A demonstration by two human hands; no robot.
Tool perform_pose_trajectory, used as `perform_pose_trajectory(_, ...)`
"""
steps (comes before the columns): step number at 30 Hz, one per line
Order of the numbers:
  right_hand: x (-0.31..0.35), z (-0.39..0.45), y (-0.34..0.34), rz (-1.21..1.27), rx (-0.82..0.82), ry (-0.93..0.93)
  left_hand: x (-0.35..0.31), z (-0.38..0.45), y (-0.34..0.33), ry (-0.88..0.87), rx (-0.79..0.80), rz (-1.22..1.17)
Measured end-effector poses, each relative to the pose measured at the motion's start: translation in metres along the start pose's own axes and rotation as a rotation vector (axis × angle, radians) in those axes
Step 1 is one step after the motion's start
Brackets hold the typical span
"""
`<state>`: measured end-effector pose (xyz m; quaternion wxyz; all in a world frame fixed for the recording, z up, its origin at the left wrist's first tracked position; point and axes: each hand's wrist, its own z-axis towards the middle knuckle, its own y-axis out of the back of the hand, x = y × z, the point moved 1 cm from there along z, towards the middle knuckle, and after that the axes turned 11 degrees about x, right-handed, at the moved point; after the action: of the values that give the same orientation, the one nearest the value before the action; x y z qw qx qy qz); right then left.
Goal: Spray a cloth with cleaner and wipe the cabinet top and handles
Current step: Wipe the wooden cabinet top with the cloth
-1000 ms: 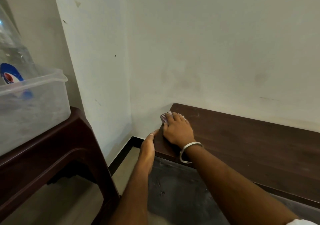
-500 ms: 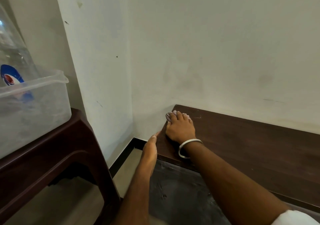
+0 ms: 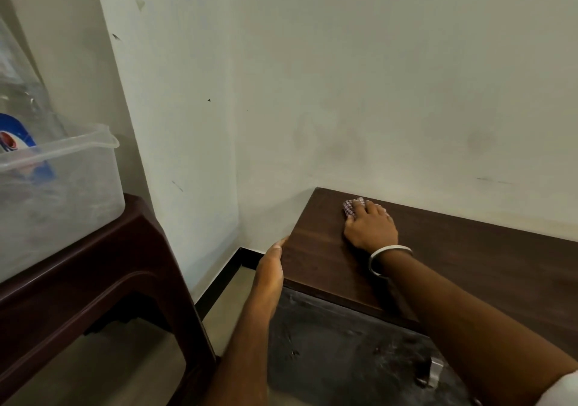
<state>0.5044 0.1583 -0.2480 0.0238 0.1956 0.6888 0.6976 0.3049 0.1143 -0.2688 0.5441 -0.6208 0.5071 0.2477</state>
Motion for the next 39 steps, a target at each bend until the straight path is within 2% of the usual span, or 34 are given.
perform_pose_trajectory(3,0.017,0.002,-0.005,-0.011,-0.022,-0.029,0.004,0.004,0.003,-0.009,-0.006,0.039)
perform_pose_trajectory(9,0.077,0.007,-0.021,0.019,0.017,0.206,0.01,0.009,0.007,-0.05,-0.003,0.07)
perform_pose_trajectory(13,0.076,0.011,-0.02,0.044,0.019,0.264,0.013,0.014,0.009,-0.05,-0.019,0.115)
perform_pose_trajectory(22,-0.024,0.027,0.006,0.011,-0.029,-0.019,0.019,0.021,0.013,-0.086,-0.002,0.131)
perform_pose_trajectory(27,-0.017,0.035,0.007,-0.015,0.01,-0.088,0.019,0.024,0.012,-0.054,-0.02,0.138)
perform_pose_trajectory(29,0.0,0.041,0.004,-0.011,0.022,-0.044,0.02,0.025,0.013,-0.056,-0.022,0.144)
perform_pose_trajectory(34,0.054,0.054,-0.009,0.02,0.088,0.208,0.022,0.025,0.015,-0.075,-0.024,0.168)
perform_pose_trajectory(37,0.053,0.059,-0.008,0.051,0.098,0.29,0.021,0.025,0.016,-0.06,-0.049,0.154)
perform_pose_trajectory(39,0.037,0.062,-0.003,0.062,0.09,0.28,0.021,0.027,0.016,-0.052,-0.046,0.16)
